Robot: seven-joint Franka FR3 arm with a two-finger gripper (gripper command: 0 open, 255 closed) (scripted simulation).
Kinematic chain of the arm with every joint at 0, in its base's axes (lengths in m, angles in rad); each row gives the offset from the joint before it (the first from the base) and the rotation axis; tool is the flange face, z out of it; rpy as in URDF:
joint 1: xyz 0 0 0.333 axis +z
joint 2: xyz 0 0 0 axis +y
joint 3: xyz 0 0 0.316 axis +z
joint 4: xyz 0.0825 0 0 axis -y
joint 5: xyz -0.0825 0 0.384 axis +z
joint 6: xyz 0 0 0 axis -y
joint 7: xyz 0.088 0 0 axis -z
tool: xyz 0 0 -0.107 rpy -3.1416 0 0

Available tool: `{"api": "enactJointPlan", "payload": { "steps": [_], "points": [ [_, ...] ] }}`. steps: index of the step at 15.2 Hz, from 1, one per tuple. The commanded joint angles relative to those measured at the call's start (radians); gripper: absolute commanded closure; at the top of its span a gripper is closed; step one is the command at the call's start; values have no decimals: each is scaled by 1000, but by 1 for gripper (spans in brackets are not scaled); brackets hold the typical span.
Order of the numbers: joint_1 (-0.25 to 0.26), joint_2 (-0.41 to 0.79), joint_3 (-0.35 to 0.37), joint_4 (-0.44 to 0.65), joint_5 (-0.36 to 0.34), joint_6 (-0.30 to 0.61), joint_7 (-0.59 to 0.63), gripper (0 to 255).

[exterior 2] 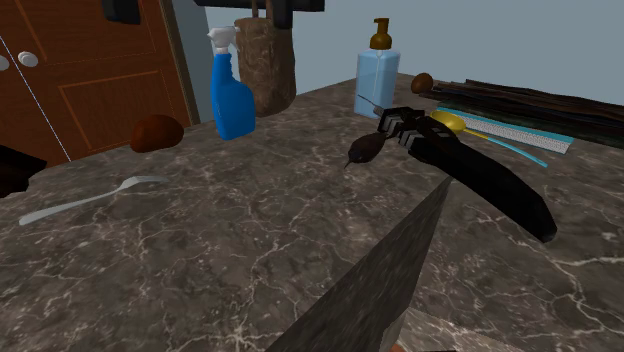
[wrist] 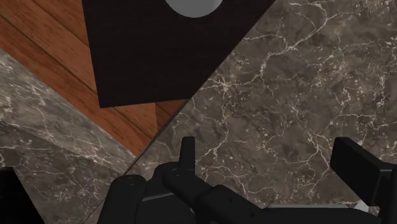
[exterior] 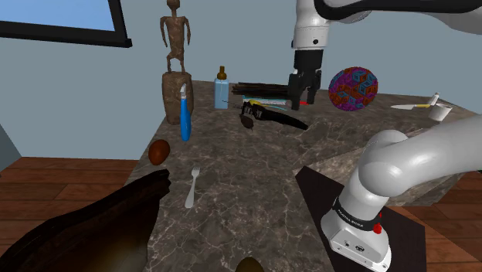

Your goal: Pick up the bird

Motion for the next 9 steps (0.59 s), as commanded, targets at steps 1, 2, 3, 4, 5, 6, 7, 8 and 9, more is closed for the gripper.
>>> {"api": "enactJointPlan", "payload": {
  "steps": [1, 2, 3, 4, 5, 6, 7, 8, 9],
  "points": [
    [0, 0, 0, 0, 0, 0, 0, 0],
    [-6, 30, 1, -1, -4, 32, 7, 0],
    [-13, 61, 1, -1, -9, 64, 14, 0],
    [-19, 92, 1, 1, -13, 96, 21, 0],
    [-25, 124, 1, 4, -18, 126, 28, 0],
    [-31, 157, 1, 9, -23, 156, 36, 0],
    [-38, 190, 1, 14, -27, 186, 43, 0],
    [-44, 224, 0, 21, -33, 214, 51, 0],
    [-50, 259, 0, 30, -38, 242, 59, 0]
  ]
}}
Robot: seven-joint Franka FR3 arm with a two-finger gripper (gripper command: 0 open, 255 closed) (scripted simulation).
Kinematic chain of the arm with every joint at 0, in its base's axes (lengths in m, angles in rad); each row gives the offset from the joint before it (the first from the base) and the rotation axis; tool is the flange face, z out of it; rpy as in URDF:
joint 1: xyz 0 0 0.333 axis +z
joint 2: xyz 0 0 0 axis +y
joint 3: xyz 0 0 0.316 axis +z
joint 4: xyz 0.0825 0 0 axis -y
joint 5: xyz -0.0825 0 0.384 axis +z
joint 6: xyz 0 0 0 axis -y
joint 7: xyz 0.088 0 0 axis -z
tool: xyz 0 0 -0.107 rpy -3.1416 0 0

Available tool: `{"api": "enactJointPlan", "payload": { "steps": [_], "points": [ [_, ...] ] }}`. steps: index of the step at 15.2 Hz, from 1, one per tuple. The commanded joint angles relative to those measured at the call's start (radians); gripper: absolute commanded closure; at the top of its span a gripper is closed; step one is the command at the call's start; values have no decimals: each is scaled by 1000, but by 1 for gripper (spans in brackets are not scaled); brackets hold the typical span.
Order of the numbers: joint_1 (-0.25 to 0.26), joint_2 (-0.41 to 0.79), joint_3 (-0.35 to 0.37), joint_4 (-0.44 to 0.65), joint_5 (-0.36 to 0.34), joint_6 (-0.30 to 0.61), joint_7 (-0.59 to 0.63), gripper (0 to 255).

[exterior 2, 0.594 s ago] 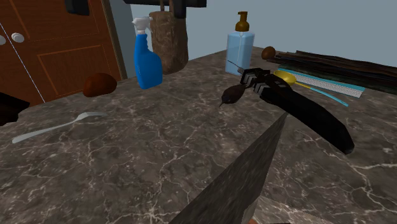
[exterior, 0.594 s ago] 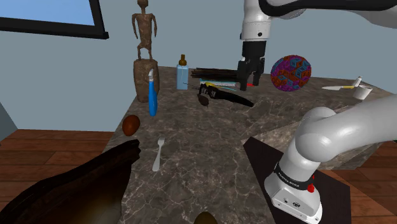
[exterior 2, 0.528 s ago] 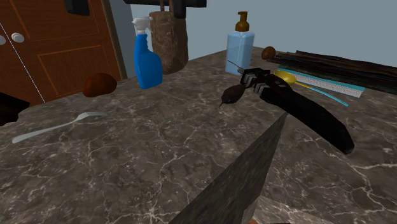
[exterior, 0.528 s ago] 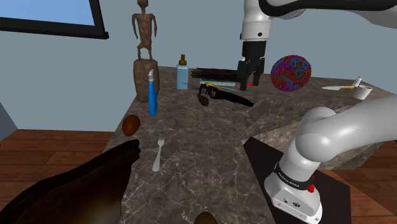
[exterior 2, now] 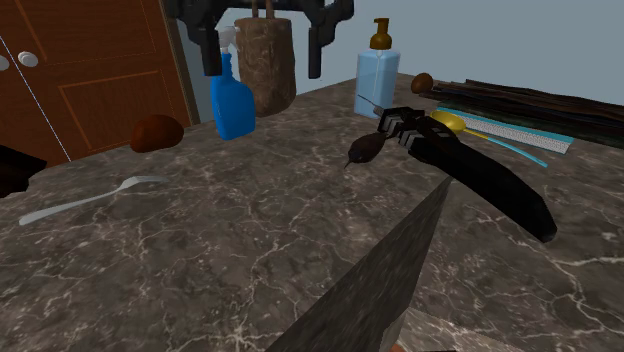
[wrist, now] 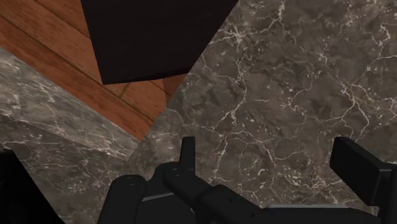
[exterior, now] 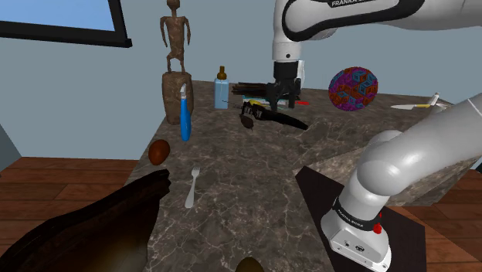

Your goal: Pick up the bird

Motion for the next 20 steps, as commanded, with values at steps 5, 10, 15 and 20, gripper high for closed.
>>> {"api": "enactJointPlan", "payload": {
  "steps": [5, 10, 15, 20],
  "points": [
    [-37, 219, -8, 70, -33, 159, 49, 0],
    [-65, 398, -19, 161, -61, 256, 93, 0],
    [-89, 576, -37, 279, -86, 324, 135, 0],
    [-110, 754, -60, 425, -104, 365, 173, 0]
  ]
}}
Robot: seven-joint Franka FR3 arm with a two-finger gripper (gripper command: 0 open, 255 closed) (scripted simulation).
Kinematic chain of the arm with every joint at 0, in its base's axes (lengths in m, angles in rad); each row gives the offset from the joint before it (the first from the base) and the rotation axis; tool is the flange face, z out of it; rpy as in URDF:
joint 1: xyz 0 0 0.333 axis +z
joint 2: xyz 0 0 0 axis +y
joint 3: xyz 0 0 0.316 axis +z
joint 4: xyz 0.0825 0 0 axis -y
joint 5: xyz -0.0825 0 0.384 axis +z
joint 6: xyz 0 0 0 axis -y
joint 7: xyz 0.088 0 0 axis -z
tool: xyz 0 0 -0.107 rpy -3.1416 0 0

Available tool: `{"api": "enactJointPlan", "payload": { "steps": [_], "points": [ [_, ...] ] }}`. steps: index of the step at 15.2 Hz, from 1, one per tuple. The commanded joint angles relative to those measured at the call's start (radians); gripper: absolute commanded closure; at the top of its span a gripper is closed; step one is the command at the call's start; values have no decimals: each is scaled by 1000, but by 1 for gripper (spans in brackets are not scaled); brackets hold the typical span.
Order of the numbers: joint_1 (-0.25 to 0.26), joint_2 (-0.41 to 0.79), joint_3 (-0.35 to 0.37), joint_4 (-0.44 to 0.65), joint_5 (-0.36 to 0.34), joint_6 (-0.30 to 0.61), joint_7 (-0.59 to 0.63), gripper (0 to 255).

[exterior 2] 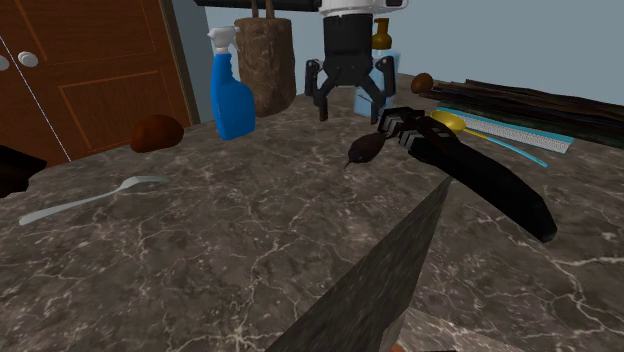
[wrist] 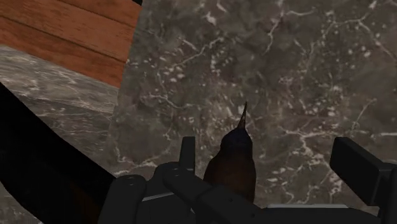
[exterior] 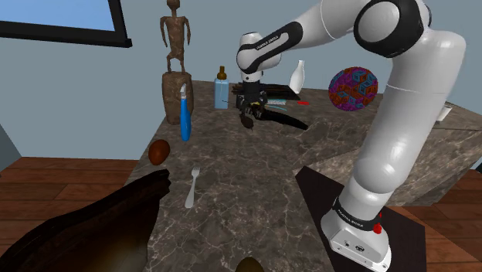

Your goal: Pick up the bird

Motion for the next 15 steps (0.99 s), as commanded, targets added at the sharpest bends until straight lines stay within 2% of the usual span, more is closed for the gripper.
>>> {"api": "enactJointPlan", "payload": {
  "steps": [1, 7, 15],
  "points": [
    [-7, 79, -9, 68, -5, 15, 17, 0],
    [-33, 285, -38, 279, -11, 20, 50, 0],
    [-35, 333, -36, 245, -11, 102, 58, 0]
  ]
}}
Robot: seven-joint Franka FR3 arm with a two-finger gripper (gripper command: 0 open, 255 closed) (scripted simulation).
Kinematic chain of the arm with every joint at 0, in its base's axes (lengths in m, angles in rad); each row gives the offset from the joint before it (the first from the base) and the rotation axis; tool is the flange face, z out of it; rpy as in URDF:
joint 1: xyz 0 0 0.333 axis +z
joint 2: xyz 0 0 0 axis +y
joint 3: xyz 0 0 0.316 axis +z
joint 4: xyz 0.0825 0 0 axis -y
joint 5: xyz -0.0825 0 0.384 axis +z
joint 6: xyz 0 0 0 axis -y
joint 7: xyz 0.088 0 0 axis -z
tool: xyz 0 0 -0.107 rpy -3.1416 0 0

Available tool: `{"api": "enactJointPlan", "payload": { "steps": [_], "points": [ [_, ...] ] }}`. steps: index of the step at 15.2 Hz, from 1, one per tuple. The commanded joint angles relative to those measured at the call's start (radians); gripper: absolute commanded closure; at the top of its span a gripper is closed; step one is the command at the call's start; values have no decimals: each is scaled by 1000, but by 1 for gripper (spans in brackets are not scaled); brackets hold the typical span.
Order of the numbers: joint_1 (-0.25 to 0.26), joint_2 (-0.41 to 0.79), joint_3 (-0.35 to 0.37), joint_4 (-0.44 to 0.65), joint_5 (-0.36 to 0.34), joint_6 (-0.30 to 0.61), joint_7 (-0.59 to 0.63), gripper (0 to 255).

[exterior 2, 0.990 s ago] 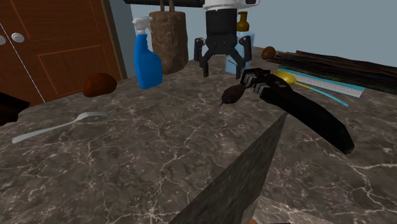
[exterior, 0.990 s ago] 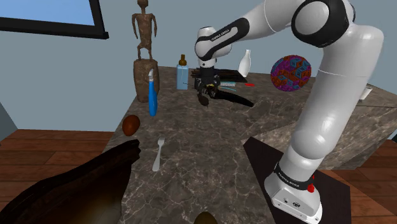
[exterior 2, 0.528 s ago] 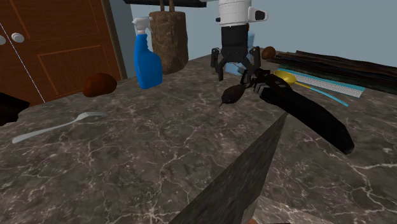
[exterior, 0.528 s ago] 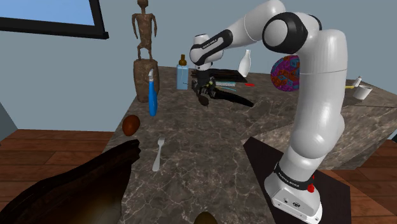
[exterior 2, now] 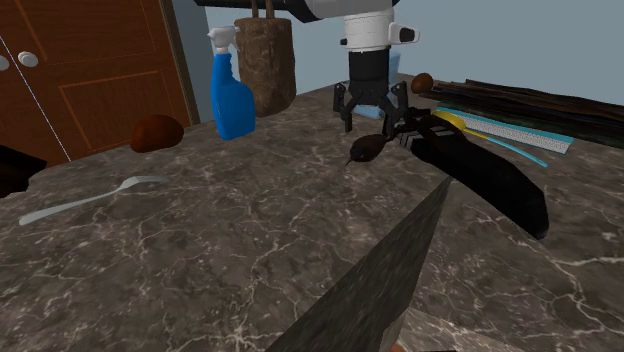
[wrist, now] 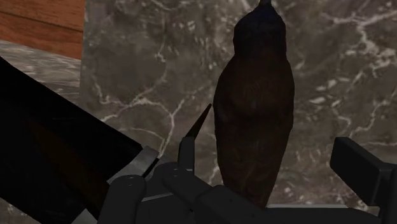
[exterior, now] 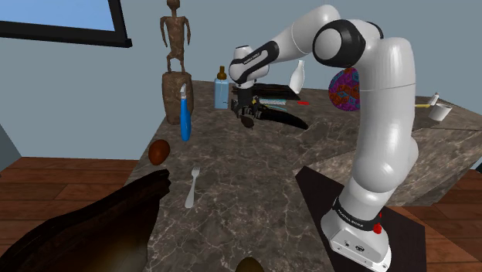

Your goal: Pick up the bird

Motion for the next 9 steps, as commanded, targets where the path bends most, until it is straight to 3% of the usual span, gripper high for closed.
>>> {"api": "enactJointPlan", "payload": {
  "steps": [1, 2, 9],
  "points": [
    [-4, 32, 0, -19, 1, 25, -5, 0],
    [0, 25, 2, -19, 1, 17, 0, 255],
    [-9, 16, -3, -60, -1, 51, -9, 255]
  ]
}}
